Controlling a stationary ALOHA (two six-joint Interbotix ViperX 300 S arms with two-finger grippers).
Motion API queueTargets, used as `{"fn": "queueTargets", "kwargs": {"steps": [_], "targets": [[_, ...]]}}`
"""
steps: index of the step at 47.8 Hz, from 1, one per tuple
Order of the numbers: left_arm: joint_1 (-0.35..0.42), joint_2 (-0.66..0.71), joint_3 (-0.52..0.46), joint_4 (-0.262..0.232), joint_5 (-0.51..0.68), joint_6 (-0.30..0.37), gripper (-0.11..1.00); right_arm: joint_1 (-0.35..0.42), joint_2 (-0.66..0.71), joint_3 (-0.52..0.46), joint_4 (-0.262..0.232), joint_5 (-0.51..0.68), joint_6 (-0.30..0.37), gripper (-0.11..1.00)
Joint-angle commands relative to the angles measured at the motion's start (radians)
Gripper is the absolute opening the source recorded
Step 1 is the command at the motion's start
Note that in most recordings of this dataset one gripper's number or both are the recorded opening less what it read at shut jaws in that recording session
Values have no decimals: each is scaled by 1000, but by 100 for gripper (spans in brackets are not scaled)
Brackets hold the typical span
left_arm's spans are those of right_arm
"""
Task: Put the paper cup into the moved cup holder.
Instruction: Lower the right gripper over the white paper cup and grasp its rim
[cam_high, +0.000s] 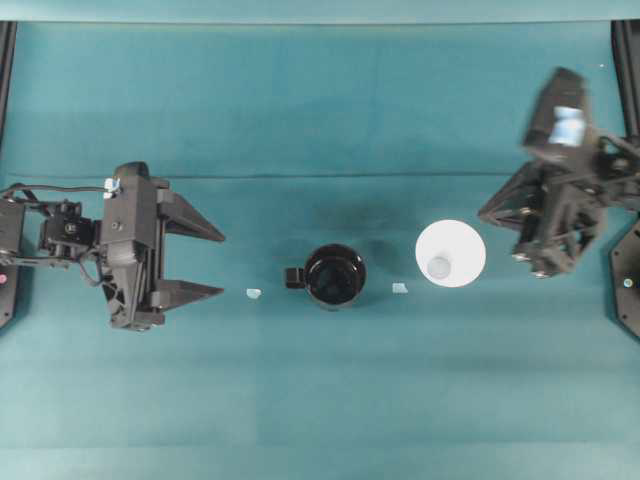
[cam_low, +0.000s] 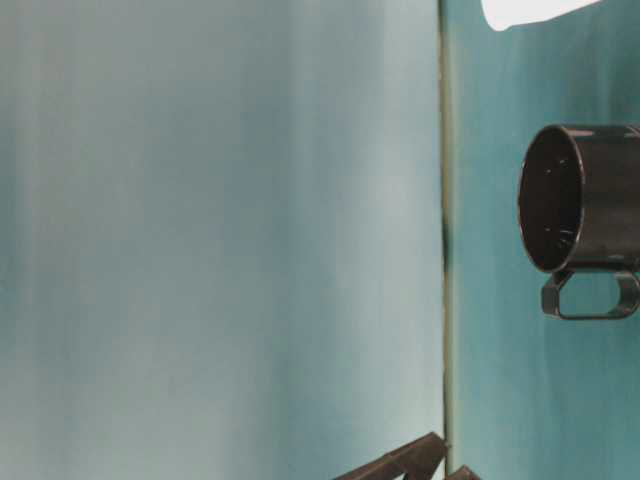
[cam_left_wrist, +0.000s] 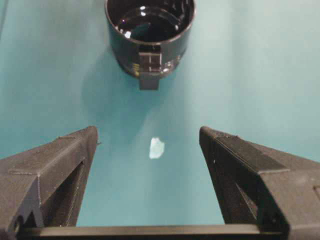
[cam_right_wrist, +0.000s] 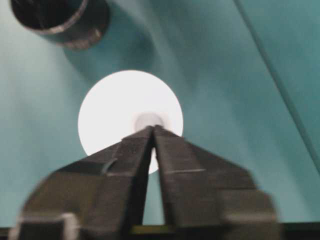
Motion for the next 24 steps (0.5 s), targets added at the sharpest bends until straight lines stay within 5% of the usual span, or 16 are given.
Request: {"fn": "queueTargets", "kwargs": {"steps": [1,13,24], "targets": [[-3,-12,-6,0,9,0,84,-2,43,-54,-3,25,11,30],[-3,-18,-2,0,15,0,84,-3,101,-92,-6,95,18,95],[-3,-21,0,0,17,0,84,-14,143,-106,-18,166,25,93]]}}
